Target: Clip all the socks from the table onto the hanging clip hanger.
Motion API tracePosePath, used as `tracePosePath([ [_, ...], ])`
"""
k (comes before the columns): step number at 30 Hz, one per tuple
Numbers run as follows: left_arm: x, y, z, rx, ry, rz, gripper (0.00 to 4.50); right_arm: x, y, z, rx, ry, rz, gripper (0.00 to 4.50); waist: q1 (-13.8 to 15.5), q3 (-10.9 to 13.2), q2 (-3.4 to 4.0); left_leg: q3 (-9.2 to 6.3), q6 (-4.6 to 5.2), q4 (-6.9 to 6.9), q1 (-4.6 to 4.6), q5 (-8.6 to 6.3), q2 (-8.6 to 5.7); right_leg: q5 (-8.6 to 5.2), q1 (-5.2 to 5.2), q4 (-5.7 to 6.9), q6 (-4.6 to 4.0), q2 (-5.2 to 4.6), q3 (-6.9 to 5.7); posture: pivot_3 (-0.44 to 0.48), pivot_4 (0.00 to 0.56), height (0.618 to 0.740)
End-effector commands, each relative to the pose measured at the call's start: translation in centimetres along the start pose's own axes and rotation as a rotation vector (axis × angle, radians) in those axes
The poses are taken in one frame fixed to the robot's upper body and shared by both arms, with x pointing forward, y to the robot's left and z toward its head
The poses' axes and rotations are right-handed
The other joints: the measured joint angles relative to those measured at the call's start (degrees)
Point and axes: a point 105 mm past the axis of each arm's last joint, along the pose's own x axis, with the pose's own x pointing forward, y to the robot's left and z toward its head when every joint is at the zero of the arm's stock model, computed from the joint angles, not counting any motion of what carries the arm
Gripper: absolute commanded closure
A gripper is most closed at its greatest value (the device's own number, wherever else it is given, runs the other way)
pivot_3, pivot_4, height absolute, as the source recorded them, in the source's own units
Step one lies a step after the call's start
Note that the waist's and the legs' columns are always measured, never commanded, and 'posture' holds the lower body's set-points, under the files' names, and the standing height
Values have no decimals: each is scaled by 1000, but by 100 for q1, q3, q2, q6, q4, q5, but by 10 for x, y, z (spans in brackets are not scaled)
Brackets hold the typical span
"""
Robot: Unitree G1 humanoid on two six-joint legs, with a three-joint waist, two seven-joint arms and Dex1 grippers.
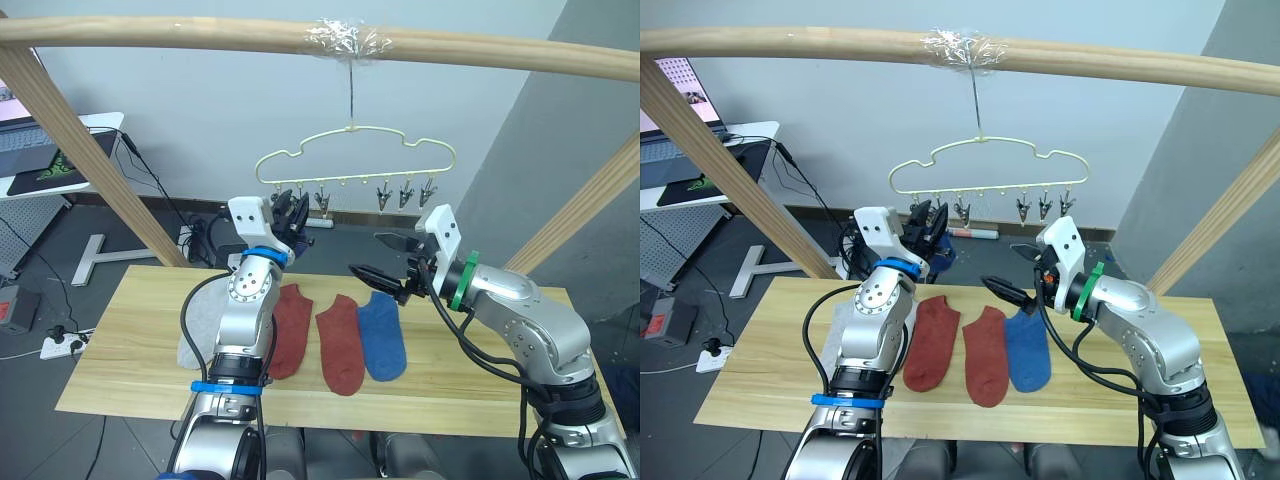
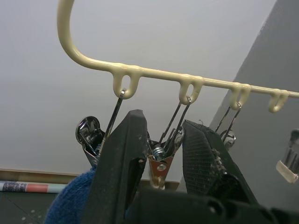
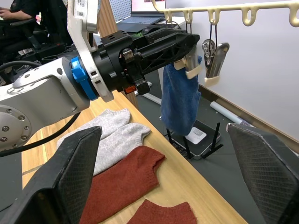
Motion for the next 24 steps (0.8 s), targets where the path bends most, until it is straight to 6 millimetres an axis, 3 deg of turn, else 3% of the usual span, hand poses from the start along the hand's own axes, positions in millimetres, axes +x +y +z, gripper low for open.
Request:
tracePosePath([
  [1, 0, 0, 7, -19, -31, 2, 2940, -5, 4, 15, -42, -48, 6, 0, -1, 0, 0, 0, 0, 0, 0, 0, 0, 0, 0, 0, 0, 0, 1, 77, 163, 740],
  [20, 3, -3, 7, -24, -30, -16, 2940, -7, 3, 15, -43, -43, 1, 0, -2, 0, 0, 0, 0, 0, 0, 0, 0, 0, 0, 0, 0, 0, 0, 67, 167, 740],
  [24, 4, -4, 10, -27, -45, -21, 3795, -7, 4, 15, -40, -44, -1, 0, -2, 0, 0, 0, 0, 0, 0, 0, 0, 0, 0, 0, 0, 0, 1, 67, 167, 740],
])
